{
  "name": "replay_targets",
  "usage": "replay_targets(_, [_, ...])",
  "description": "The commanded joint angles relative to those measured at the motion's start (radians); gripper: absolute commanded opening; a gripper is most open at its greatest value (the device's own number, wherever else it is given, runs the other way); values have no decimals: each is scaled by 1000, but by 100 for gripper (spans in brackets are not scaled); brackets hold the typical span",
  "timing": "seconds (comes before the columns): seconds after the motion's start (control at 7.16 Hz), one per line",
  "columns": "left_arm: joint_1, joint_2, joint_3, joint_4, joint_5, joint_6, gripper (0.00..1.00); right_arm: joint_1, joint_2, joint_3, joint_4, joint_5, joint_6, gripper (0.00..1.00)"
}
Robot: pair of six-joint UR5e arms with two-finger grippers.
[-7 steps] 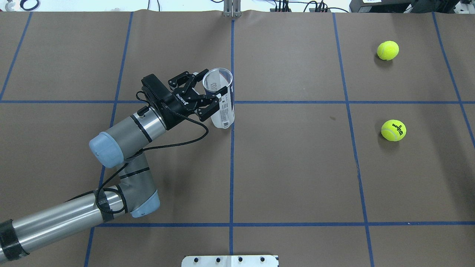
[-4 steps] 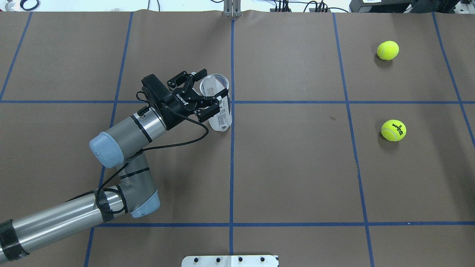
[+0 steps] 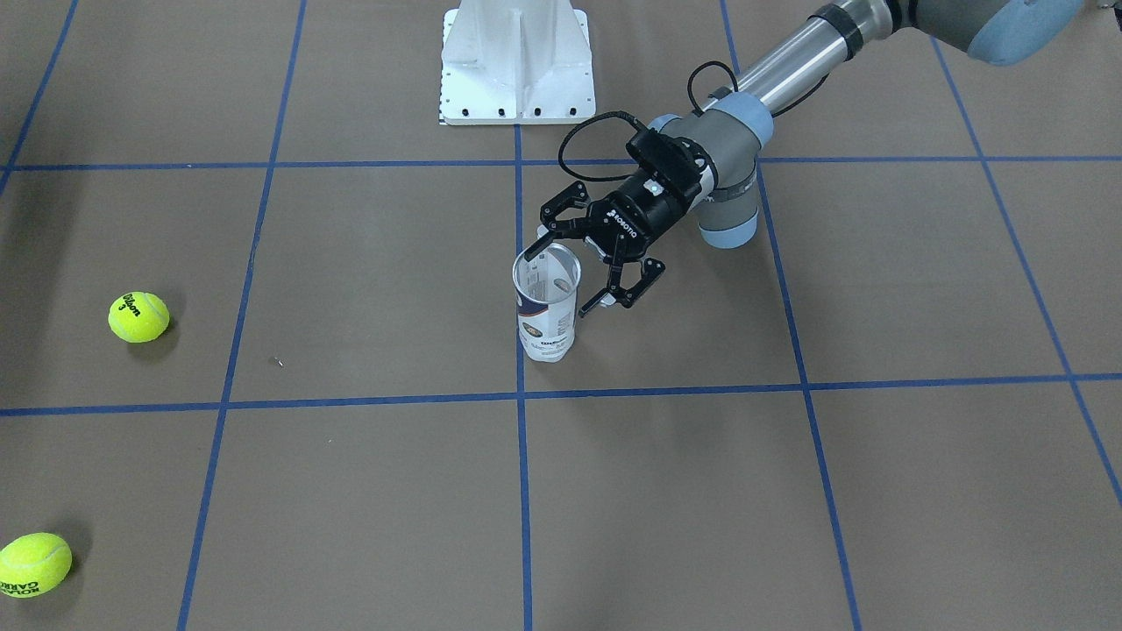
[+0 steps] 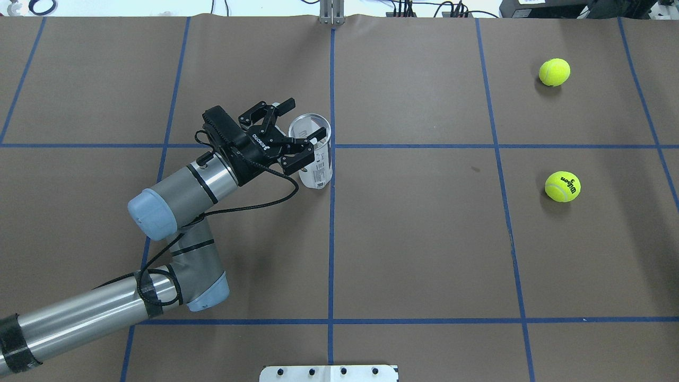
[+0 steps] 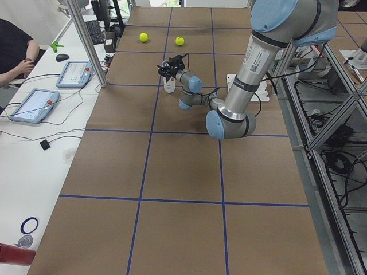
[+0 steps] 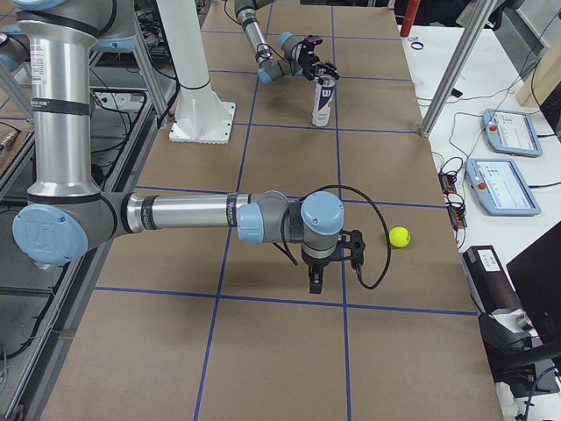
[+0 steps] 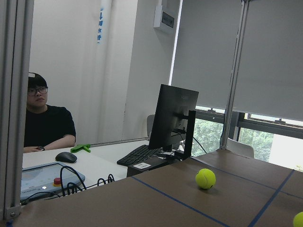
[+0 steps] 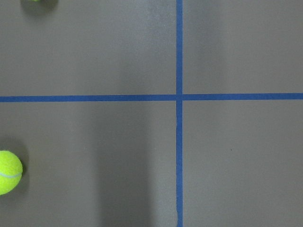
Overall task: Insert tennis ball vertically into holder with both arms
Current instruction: 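Lower the upright can onto the table with the left gripper, then open the left gripper and draw it back from the can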
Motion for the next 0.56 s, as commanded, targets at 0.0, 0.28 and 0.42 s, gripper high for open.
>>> replay_targets(0.0, [0, -22, -6, 0, -3, -5, 99, 0, 4, -1, 0, -1, -2, 99])
replay_targets(0.28, [-6, -16, -48, 17, -12, -3, 99, 0, 5, -1, 0, -1, -2, 99])
replay_targets(0.42, [-12, -13, -73, 23, -16, -3, 99, 0, 4, 1, 0, 1, -2, 99])
